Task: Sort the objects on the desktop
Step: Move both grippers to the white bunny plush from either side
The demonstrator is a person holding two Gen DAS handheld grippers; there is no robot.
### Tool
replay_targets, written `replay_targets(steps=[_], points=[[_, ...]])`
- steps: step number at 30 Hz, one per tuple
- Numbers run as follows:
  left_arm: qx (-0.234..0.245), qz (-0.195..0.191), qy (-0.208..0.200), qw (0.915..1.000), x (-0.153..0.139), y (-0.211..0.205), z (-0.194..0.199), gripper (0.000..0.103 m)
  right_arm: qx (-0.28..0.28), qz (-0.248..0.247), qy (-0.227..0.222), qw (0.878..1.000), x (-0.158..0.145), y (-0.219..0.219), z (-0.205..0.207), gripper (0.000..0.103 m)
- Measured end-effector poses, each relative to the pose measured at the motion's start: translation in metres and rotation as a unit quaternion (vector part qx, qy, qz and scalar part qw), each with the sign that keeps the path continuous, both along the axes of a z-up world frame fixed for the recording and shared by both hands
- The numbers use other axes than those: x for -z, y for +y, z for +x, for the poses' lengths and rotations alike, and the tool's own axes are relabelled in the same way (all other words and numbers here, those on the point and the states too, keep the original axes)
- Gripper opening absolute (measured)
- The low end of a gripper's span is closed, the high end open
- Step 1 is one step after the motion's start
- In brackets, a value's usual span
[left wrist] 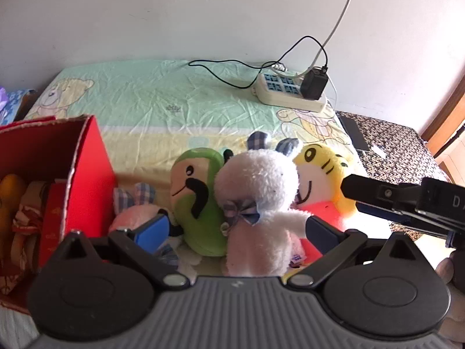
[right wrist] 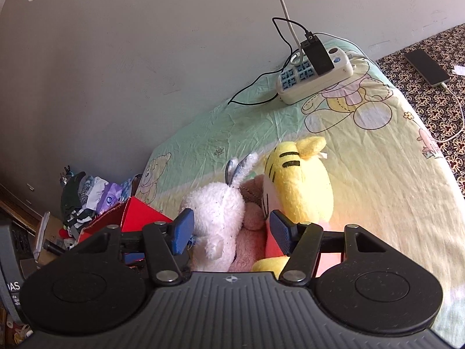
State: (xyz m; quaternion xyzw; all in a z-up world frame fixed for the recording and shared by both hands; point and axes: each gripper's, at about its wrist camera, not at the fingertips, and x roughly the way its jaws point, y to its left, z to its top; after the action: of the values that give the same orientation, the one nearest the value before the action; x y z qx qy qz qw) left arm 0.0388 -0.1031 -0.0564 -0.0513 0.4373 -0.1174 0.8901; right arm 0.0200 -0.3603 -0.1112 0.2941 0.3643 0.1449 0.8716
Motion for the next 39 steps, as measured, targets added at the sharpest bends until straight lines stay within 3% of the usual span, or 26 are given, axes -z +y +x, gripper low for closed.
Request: replay_targets(steps=[4, 10, 13, 20, 30, 31, 39], points=[[0.022, -0.017, -0.006, 0.9996, 0.006, -0.004, 0.006, 0.101, 0.011, 0.004, -0.010, 1.000, -0.002, -0.004, 0.004, 0.058], [0.020, -0.033, 0.021, 0.9990, 0.024, -0.001, 0.026, 0.101, -0.049, -0.004, -0.002, 0.999, 0.002, 0.019, 0.026, 0.058], [0.018, -0.045, 0.022, 0.9986, 0.027, 0.000, 0.030, 0.100, -0.050, 0.001, 0.008, 0.999, 0.008, 0.022, 0.035, 0.059], [0.023, 0.002, 0.006, 0.9997, 0.032, -0.014, 0.036, 0.086, -0.067, 0.009, 0.037, 0.997, 0.024, 0.029, 0.051, 0.060], [0.027, 0.015, -0.011, 0.9995, 0.023, -0.020, 0.029, 0.071, -0.082, 0.011, 0.033, 0.996, 0.022, 0.032, 0.052, 0.049], [0.033, 0.007, -0.010, 0.9994, 0.021, -0.020, 0.026, 0.059, -0.085, 0.007, 0.031, 0.996, 0.020, 0.032, 0.050, 0.047], [0.015, 0.013, -0.023, 0.9995, 0.007, -0.019, 0.004, 0.060, -0.105, -0.007, 0.017, 0.994, 0.008, 0.037, 0.038, 0.041]])
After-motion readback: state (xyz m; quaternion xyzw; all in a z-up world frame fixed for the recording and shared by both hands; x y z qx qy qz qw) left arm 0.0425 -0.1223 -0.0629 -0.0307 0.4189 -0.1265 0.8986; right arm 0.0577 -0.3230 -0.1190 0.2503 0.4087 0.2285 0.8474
